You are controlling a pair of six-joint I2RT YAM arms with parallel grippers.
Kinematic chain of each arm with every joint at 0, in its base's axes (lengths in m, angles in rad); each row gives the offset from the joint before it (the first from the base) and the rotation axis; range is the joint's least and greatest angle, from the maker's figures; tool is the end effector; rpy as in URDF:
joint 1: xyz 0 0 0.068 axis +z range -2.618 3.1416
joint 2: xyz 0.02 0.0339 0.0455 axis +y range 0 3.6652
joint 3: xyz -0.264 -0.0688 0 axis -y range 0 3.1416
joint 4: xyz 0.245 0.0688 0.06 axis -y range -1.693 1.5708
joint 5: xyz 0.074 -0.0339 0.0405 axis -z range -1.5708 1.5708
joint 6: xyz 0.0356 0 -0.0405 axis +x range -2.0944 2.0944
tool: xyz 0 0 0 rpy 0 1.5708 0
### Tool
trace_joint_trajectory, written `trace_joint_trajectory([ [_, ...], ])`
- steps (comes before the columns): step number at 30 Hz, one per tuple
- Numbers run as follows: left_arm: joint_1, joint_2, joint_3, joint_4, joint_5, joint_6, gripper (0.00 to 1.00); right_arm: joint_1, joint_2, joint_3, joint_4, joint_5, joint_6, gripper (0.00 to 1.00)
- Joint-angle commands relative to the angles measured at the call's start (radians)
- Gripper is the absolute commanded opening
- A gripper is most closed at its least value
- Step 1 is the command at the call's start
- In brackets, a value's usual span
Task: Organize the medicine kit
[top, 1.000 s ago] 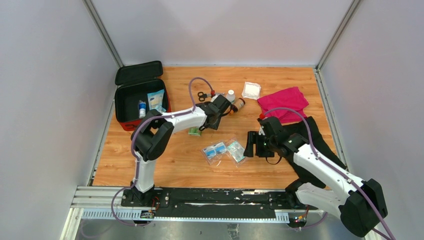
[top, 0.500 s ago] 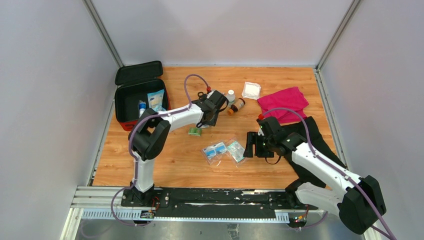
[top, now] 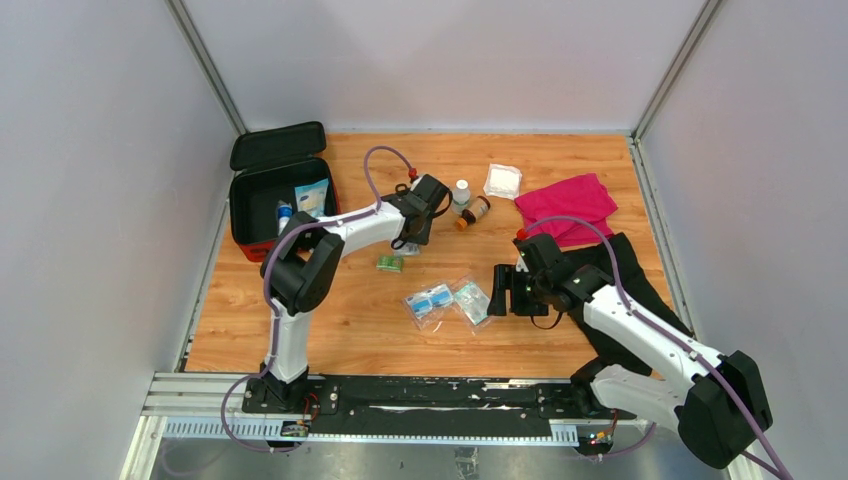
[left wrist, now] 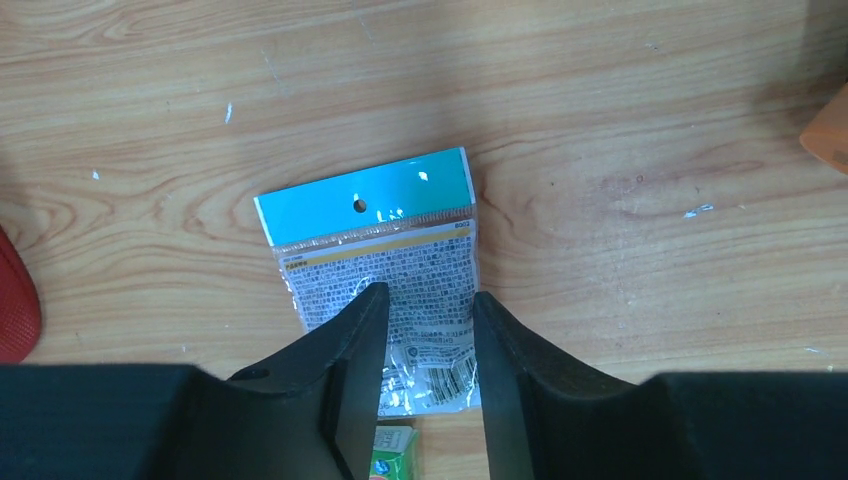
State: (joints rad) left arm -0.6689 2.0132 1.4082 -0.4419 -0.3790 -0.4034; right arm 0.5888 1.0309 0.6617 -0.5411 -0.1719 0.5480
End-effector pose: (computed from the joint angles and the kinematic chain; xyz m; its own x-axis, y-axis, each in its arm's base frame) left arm 0.3394 -0.2515 0.1694 -0.7939 0.1627 -0.5859 0.1297 0.9867 0.0983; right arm 0.1641 0.1169 0.2214 -0.8911 0.0222 -0.4533 -0.1994 0.8781 0.4349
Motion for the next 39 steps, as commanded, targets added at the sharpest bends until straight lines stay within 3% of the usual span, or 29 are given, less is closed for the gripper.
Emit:
trace_joint_trajectory([
  [1, 0.002, 0.015, -0.013, 0.007, 0.024, -0.014, 0.40, 0.008, -0.011, -0.002, -0.026, 0.004, -0.017, 0.72],
  [17, 0.002, -0.121, -0.075, -0.018, -0.003, -0.003, 0.00, 0.009, 0.007, -0.007, -0.017, 0.004, -0.007, 0.72],
  [28, 0.021, -0.251, -0.039, -0.074, -0.027, 0.072, 0.00, 0.009, 0.019, -0.010, -0.005, 0.000, -0.006, 0.72],
  [33, 0.113, -0.320, -0.008, -0.115, -0.039, 0.115, 0.00, 0.009, 0.013, -0.016, -0.003, 0.000, -0.006, 0.72],
  [39, 0.300, -0.402, -0.003, -0.150, -0.011, 0.132, 0.00, 0.009, 0.003, -0.026, -0.002, -0.002, -0.008, 0.72],
])
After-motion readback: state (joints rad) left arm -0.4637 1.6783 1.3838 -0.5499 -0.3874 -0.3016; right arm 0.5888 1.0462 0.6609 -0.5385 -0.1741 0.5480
